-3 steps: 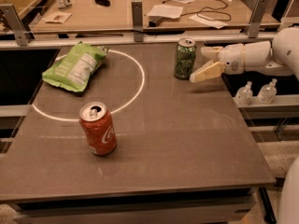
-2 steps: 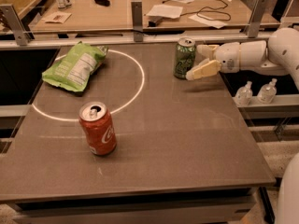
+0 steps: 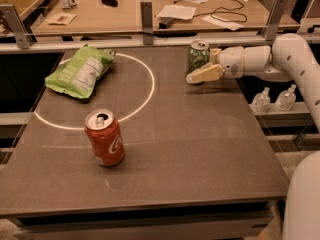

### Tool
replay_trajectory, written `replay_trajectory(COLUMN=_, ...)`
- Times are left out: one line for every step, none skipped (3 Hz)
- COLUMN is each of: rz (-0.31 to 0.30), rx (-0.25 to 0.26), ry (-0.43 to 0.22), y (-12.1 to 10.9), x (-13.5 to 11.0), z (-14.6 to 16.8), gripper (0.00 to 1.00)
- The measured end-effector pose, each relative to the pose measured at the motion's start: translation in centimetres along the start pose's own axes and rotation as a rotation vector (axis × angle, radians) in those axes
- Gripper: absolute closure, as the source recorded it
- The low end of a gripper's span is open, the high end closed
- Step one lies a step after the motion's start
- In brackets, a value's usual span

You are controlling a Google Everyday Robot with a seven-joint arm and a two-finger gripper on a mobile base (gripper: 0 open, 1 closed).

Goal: Knock green can over

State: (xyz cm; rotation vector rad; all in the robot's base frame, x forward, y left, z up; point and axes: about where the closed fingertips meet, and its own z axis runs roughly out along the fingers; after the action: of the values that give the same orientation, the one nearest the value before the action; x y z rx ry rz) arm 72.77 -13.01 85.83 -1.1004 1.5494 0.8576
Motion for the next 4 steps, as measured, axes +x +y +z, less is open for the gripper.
replay_trajectory(rz=-0.004, rx=-0.016, ry=-0.02, y=0.0, x=0.0, z=0.7, gripper=0.39)
replay_trajectory(rz=-0.012, rx=-0.024, ry=-0.026, y=0.2, x=0.1, z=1.1, gripper=0.63)
replay_trajectory(rz=-0.042, rx=-0.019, ry=0.018, y=0.6, x=-0.4, z=0.9, gripper=0.87)
replay_trajectory(rz=-0.102, rx=-0.006, ry=0.046, y=1.1, x=-1.9, z=0.0, gripper=1.0)
